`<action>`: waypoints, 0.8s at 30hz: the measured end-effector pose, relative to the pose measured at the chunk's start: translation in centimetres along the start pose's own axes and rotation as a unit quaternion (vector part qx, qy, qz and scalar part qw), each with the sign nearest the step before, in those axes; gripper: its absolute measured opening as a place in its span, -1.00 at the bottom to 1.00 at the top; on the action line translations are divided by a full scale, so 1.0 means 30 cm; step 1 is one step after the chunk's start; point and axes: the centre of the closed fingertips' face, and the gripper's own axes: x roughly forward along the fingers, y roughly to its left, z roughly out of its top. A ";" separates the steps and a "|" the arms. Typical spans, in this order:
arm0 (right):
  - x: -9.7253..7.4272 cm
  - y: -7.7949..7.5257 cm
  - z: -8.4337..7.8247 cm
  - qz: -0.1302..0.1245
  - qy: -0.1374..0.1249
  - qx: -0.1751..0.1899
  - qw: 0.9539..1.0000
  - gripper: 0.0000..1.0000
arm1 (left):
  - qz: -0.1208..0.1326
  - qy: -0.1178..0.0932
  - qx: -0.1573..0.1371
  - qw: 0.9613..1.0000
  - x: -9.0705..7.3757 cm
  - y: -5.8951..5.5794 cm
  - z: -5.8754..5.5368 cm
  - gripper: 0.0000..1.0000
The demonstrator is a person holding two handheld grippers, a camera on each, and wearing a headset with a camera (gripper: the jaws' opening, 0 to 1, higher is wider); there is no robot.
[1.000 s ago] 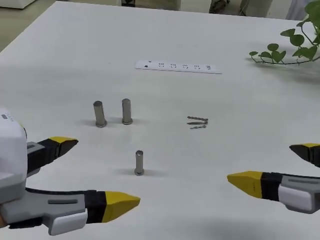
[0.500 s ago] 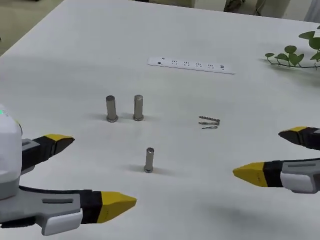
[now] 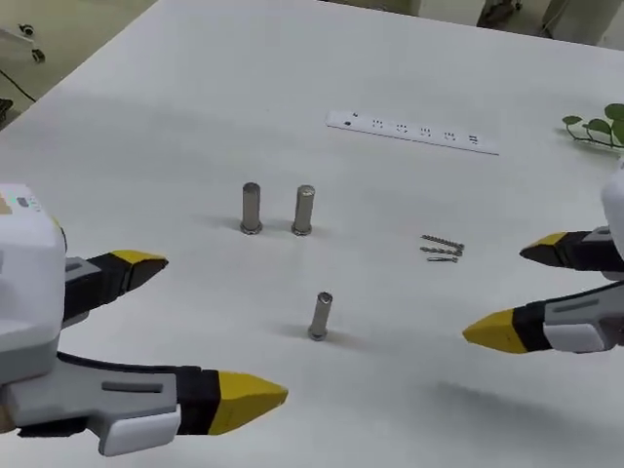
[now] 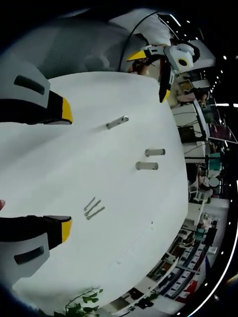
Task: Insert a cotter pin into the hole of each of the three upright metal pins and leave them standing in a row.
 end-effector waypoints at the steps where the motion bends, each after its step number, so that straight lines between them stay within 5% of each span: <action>1: 0.005 -0.005 0.003 0.000 0.003 -0.004 1.000 0.44 | -0.001 0.000 -0.001 1.000 -0.003 -0.002 -0.001 0.92; 24: 0.150 -0.133 0.011 0.031 0.083 -0.100 0.991 0.05 | 0.010 -0.006 -0.015 1.000 -0.046 0.000 -0.009 0.86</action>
